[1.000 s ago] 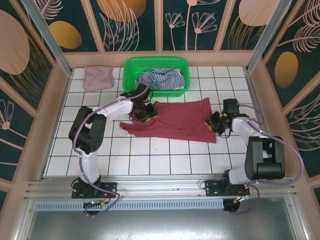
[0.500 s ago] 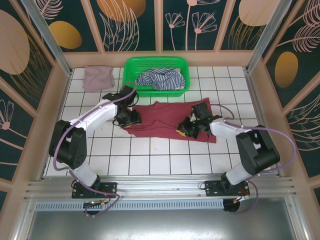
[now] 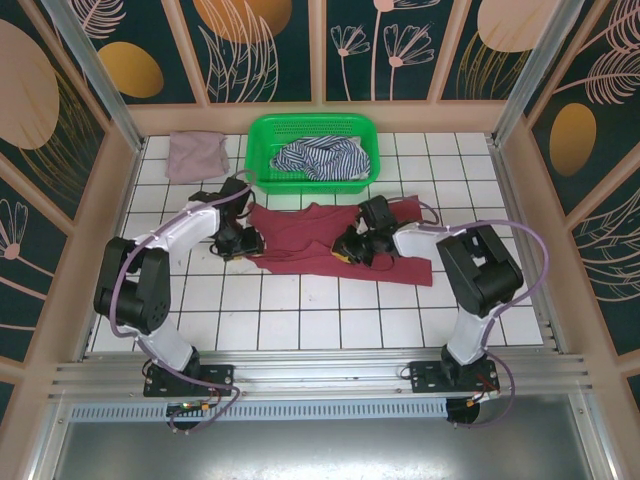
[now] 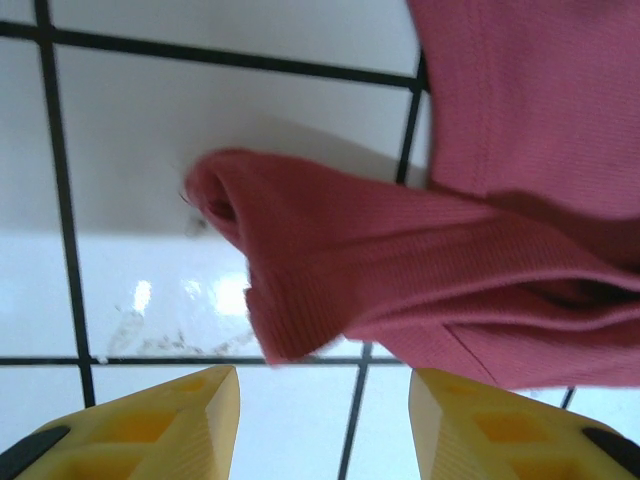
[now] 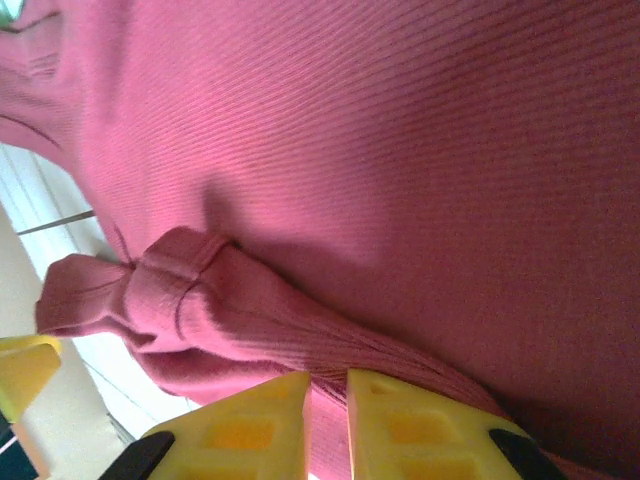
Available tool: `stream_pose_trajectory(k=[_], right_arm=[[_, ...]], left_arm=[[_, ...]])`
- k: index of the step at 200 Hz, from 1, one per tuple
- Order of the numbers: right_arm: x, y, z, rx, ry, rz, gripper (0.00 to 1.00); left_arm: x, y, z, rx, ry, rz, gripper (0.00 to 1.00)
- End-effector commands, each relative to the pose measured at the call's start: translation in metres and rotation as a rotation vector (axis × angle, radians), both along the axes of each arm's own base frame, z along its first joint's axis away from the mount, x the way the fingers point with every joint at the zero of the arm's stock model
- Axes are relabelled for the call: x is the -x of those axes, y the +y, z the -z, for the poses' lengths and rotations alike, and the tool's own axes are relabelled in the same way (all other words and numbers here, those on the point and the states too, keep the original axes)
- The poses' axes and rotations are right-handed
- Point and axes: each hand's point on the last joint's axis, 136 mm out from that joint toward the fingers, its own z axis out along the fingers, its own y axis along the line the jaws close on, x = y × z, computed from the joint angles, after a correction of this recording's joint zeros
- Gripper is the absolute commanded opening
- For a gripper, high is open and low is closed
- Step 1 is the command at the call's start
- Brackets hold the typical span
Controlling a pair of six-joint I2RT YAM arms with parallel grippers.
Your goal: Fold and stack the tank tops
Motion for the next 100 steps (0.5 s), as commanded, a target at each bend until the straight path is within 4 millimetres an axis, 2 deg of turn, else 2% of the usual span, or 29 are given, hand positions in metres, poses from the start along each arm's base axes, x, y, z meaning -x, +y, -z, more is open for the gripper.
stream_pose_trajectory(k=[1,25,51,83,100], right_arm=[[-0.020,0.008,-0.003,-0.001,-0.070,-0.025,0.18],[-0.034,0.010,0.000,0.012,-0.100,-0.022,0.18],[-0.046,0.009,-0.001,0.010,-0.121,0.007,0.19],[-0.044,0.008,0.008,0.017,-0.124,0.005,0.22],[-0.047,0.005,0.009,0.023,-0.153,0.008,0.23]], left_arm=[[-0.016,0.001,0.006,0.023,-0.016,0.021,0.48],[-0.025,-0.002,0.013,0.048,-0.021,0.016,0.49],[-0.043,0.007,0.016,0.046,-0.033,-0.026,0.48],[-0.047,0.021,0.029,0.025,0.000,-0.066,0.48],[-0.049,0.029,0.025,-0.020,-0.005,-0.061,0.48]])
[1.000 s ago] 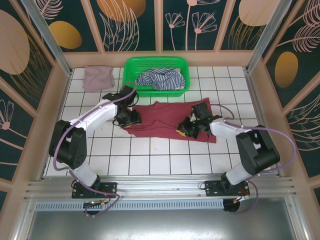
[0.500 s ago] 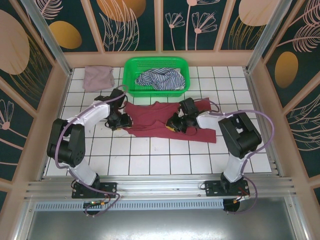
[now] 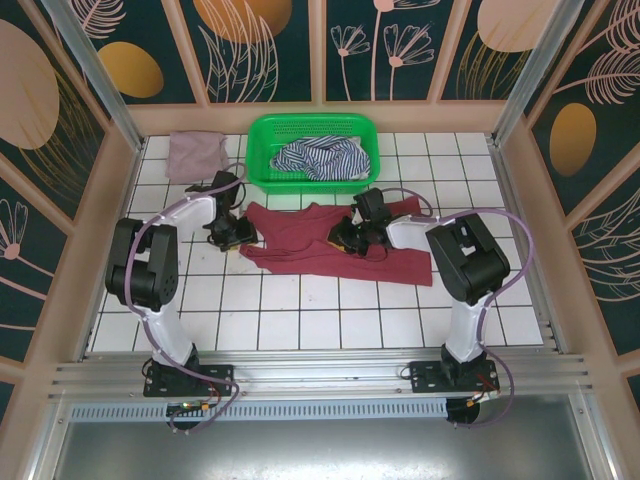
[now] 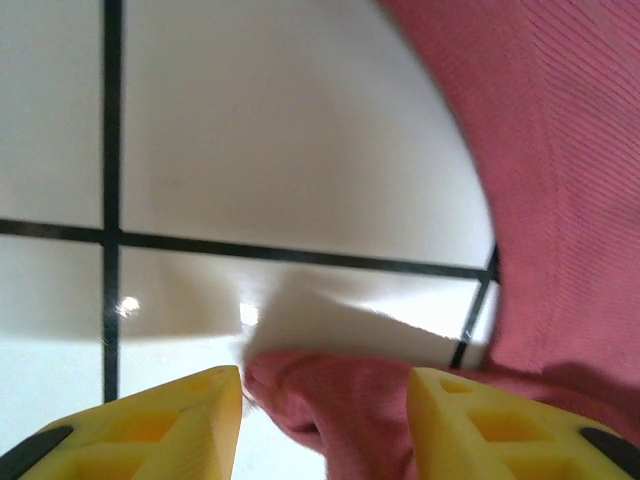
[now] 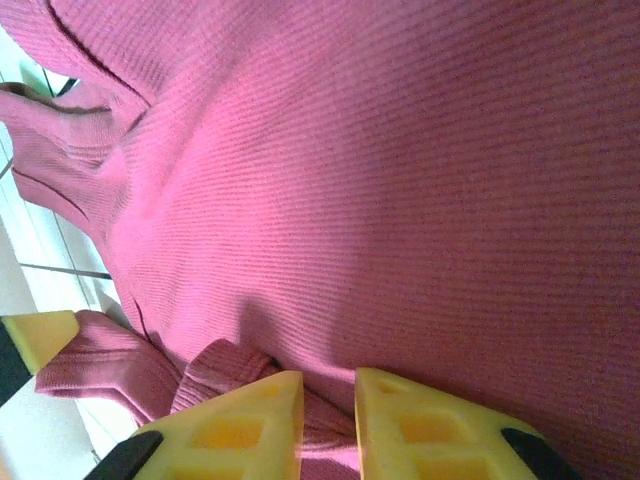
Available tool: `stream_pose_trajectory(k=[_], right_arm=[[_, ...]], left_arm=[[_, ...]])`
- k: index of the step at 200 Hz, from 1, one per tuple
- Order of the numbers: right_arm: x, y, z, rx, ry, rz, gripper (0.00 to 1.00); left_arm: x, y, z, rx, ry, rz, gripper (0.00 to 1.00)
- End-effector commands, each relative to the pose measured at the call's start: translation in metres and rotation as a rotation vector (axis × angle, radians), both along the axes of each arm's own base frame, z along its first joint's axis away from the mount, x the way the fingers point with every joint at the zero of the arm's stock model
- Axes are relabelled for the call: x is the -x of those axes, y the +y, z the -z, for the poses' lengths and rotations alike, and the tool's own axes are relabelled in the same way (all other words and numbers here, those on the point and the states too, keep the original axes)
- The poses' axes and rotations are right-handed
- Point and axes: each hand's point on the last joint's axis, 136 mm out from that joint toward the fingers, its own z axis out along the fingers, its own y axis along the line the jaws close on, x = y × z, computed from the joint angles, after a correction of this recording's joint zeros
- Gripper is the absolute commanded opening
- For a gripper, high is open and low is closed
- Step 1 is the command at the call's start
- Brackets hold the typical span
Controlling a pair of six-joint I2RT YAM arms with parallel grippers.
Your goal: Fold and stack the tank tops
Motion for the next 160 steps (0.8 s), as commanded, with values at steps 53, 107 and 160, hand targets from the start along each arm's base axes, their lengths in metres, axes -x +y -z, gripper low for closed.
stream_pose_trajectory(k=[53,107,160], right_arm=[[-0.032,-0.014,-0.021,0.005,-0.144,0.014,0.30],[-0.006,-0.049,-0.054,0.059,-0.170,0.002,0.39],[0.048,-0.080,-0.046,0.066,-0.074,0.047,0.42]], left_arm=[[0.007,0.007,-0.074,0.003,-0.094,0.006,0.49],[-0.010,-0.030,-0.073,0.147,-0.164,0.080,0.48],[-0.015,-0.069,-0.021,0.174,-0.113,0.174,0.48]])
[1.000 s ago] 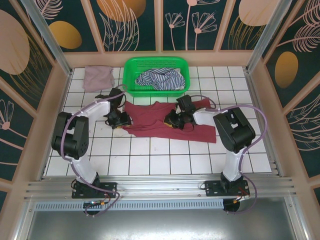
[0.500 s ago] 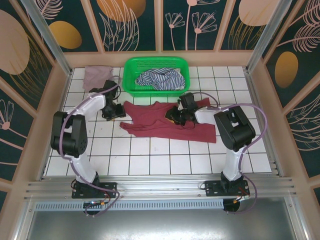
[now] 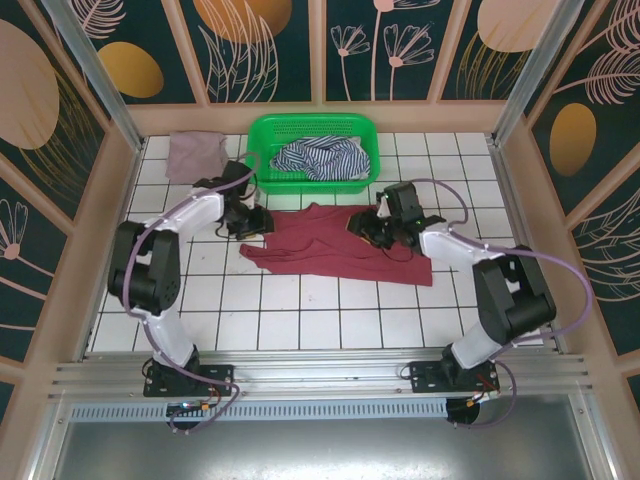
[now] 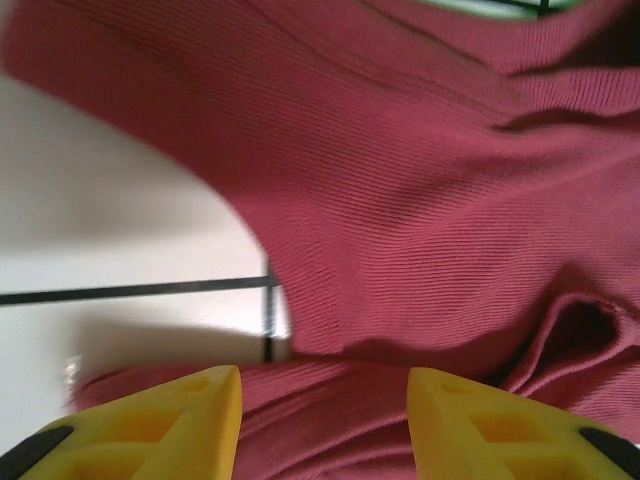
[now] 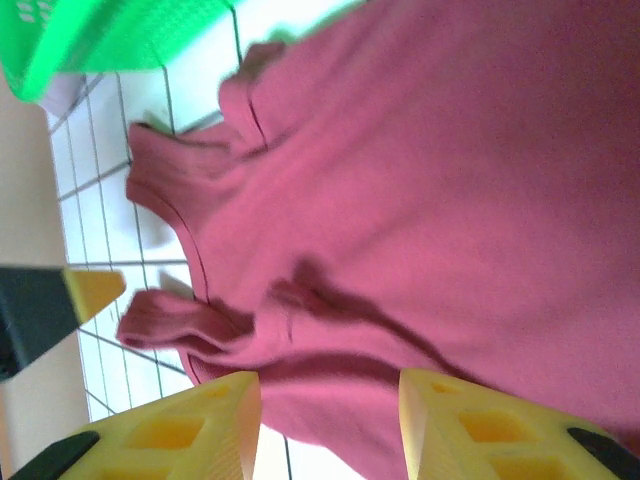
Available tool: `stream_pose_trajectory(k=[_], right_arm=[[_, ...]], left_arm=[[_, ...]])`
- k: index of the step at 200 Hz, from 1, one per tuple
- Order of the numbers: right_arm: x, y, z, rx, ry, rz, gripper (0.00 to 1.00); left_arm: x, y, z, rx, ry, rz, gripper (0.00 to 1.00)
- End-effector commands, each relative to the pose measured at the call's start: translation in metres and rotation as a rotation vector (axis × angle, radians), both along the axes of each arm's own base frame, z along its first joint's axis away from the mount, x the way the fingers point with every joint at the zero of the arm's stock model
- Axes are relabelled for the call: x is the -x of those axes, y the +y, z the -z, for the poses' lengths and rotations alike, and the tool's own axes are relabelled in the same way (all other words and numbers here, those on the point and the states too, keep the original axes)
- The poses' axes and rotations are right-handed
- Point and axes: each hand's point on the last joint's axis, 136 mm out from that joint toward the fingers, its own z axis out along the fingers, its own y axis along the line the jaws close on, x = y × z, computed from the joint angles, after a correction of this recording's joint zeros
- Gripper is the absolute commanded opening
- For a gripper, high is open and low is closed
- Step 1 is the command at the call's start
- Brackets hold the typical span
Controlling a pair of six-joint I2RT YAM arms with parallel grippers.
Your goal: Fold and stack the tank tops
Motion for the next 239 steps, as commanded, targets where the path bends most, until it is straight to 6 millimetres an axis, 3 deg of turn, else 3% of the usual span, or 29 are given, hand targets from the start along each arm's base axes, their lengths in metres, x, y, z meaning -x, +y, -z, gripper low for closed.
stream_pose_trajectory(k=[1,64,141,153,165,189,204,217,239], right_arm=[[0.032,-0.021,0.024,0.041,0.105,0.028,0.42],[0.062,-0.044,0.054,0.052,0.185,0.054,0.43],[0.117,-0.063,0.089,0.095,0.304,0.055,0.43],[0.124,-0.066,0.090,0.099,0.315,0.060,0.43],[0.132,-0.069,0.091,0.101,0.325,0.066,0.43],[0.145,-0.070,0.090,0.092,0.346,0.073,0.43],[0.150,-0.068,0.087,0.080,0.353,0.074,0.43],[0.148,-0.066,0.081,0.068,0.343,0.076,0.44],[0.129,-0.061,0.060,0.053,0.290,0.070,0.44]], left_arm=[[0.002,-0.009,0.011,0.025,-0.009,0.042,0.48],[0.022,0.026,0.052,-0.121,0.076,0.041,0.48],[0.093,0.072,0.071,-0.257,0.237,-0.029,0.49],[0.096,0.080,0.068,-0.271,0.244,-0.048,0.49],[0.114,0.087,0.071,-0.278,0.285,-0.064,0.49],[0.140,0.086,0.071,-0.247,0.356,-0.074,0.49],[0.147,0.085,0.061,-0.229,0.346,-0.088,0.49],[0.143,0.086,0.052,-0.233,0.324,-0.092,0.49],[0.116,0.087,0.028,-0.258,0.255,-0.094,0.50]])
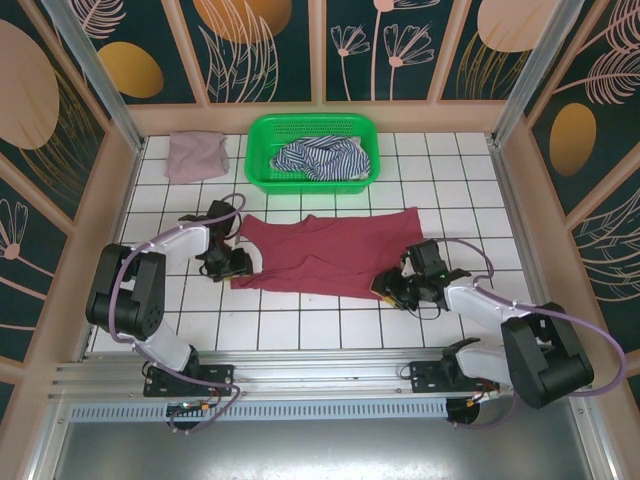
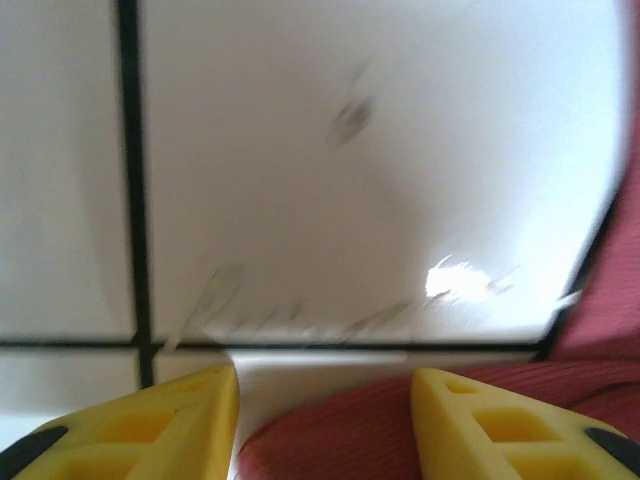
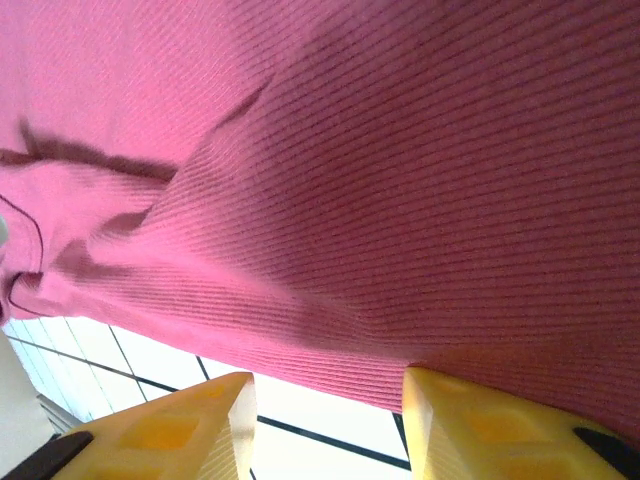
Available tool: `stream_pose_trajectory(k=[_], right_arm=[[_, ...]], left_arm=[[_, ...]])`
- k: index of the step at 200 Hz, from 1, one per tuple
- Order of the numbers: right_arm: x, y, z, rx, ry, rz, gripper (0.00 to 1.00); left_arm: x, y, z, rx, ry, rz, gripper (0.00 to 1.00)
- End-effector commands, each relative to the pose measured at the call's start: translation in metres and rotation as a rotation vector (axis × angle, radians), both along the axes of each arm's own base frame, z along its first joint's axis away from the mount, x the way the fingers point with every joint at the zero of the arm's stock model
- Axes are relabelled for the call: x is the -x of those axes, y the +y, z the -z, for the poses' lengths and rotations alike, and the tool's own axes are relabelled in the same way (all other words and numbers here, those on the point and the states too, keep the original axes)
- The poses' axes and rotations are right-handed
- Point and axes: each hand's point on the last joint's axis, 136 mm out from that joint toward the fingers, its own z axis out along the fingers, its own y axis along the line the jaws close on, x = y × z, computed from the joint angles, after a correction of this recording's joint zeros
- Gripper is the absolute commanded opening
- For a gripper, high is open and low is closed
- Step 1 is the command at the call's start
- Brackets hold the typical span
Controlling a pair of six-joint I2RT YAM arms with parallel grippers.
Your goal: Fold and stack the tank tops
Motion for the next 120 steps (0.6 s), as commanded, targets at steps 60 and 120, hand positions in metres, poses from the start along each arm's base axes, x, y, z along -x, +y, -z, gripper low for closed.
stream_pose_trajectory(k=[60,120], right_arm=[[-0.100,-0.023,-0.077,0.043,-0.228,0.045,0.51],[-0.189,-0.093,-0.075,0.255,-0.351,0.054,0.56]], left_arm=[[-0.078,-0.007,-0.076,-0.011,-0.143,-0.022,0.51],[-0.164,-0.036,-0.060,0.038,-0.239,-0.095,0.52]])
